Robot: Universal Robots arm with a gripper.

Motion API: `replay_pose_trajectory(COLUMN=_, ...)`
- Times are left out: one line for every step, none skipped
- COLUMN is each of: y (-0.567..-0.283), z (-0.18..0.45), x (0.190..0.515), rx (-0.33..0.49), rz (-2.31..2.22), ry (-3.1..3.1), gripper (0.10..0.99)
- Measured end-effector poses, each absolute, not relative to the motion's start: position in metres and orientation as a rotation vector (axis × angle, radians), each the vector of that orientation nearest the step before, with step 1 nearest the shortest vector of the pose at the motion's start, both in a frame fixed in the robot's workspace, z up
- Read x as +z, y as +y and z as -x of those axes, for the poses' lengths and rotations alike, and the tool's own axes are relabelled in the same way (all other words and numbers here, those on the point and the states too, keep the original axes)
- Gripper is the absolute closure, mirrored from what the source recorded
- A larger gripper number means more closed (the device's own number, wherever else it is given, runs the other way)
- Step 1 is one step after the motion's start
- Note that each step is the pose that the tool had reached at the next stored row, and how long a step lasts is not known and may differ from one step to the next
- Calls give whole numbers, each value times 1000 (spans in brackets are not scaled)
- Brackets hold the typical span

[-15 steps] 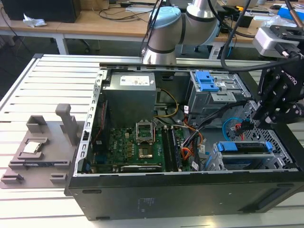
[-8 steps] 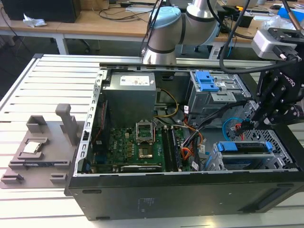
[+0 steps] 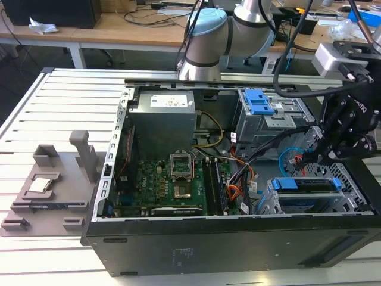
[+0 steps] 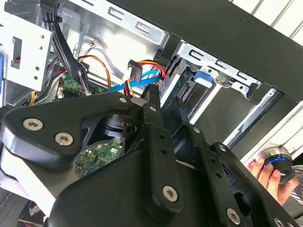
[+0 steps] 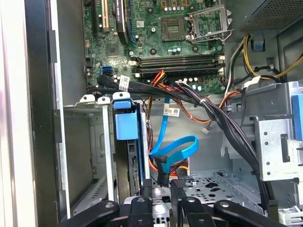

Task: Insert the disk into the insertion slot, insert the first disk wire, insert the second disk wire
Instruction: 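Insert the first disk wire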

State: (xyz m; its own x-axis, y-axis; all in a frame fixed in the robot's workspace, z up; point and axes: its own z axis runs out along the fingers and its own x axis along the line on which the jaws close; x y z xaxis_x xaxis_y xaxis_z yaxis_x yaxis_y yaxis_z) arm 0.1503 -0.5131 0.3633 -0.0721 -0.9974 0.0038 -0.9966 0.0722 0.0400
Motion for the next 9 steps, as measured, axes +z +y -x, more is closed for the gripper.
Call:
replay_pose_trajectory(y=-513, z=-150, x=363, rx=-42, rz=-2119, ry=-2278, gripper=784)
replay_pose_trajectory(y=-513, z=-150, x=362, rx=-42, rz=-2119, ry=-2278, gripper=784)
replay_pose_trajectory(y=-513, z=-150, x=362, rx=-42, rz=-2119, ry=-2278, gripper=784)
replay_pose_trajectory(y=-513, z=-150, x=361, rx=-42, rz=-2119, ry=-2278, gripper=784)
replay_pose_trajectory(y=-511, z=-150, x=361, rx=-42, rz=-2119, ry=-2278, gripper=784)
replay_pose_trajectory(y=-509, z=-149, x=361, rx=-42, rz=-2119, ry=-2278, gripper=784)
replay_pose_trajectory(y=-509, z=-148, x=361, rx=-42, rz=-2119, ry=-2278, gripper=784)
replay_pose_trajectory(y=-509, z=-146, x=361, rx=-42, rz=-2119, ry=-2278, gripper=784)
replay_pose_trajectory(y=-509, z=-144, x=361, rx=-42, rz=-2119, ry=-2278, gripper=784)
